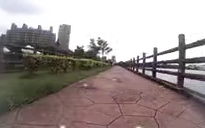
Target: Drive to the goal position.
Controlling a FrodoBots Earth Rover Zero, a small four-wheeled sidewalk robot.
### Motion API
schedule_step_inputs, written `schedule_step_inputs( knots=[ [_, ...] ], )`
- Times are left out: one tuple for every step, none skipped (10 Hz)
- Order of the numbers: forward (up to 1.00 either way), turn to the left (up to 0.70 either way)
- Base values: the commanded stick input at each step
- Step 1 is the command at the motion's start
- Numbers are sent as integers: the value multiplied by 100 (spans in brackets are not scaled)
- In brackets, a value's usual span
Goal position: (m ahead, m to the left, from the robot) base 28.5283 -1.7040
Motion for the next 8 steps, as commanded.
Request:
schedule_step_inputs(
  knots=[
    [100,2],
    [100,-35],
    [100,-35],
    [100,-35],
    [100,-35],
    [100,-35],
    [100,-35],
    [100,5]
  ],
)
